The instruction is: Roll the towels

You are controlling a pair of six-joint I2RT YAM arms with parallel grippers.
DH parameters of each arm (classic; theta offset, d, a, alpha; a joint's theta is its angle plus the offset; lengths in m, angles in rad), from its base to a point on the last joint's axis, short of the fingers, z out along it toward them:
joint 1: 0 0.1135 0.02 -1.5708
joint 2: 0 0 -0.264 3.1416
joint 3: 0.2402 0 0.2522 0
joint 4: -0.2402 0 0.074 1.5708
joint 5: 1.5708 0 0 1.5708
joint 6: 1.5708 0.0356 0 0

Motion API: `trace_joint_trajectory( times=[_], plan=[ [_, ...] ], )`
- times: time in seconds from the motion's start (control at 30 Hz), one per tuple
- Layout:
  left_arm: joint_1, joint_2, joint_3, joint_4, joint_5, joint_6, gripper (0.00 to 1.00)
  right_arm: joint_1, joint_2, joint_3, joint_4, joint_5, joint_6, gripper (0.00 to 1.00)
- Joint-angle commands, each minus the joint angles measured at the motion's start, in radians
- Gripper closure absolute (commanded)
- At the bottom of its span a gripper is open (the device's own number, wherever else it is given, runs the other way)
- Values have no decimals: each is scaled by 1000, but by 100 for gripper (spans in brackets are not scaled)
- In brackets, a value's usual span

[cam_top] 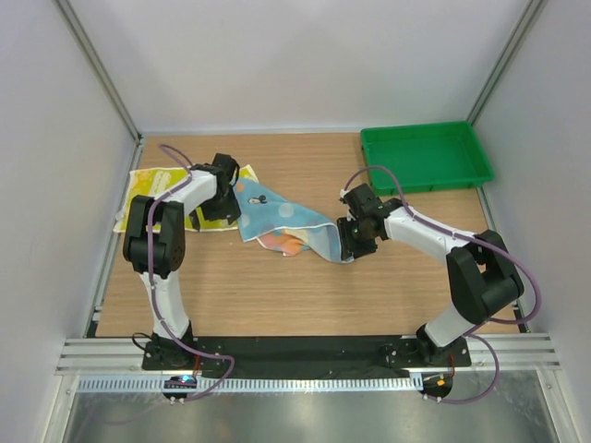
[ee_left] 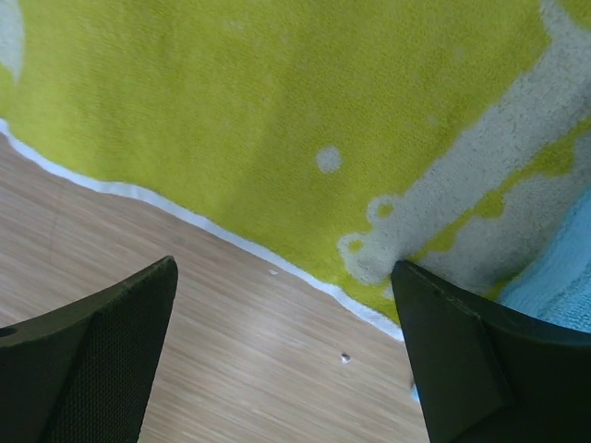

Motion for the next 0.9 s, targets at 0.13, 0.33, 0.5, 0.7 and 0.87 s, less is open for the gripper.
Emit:
trace_joint_trajectory(
  times=[0.13,0.33,0.5,0.7,0.87],
  plan=[
    [69,96,72,9,87,-7,60,3,27,47,-10,8,-14,55],
    [201,104,121,6,143,-7,100,-6,37,27,-18,27,-5,55],
    [316,119,277,-55,78,27,100,-10,63,34,-27,36,-2,55],
    [505,129,442,-135,21,15,100,-30,73,43,-47,50,3,55],
    [594,51,451,-116,-39,-5,100,-60,99,53,-58,50,7,55]
  ],
)
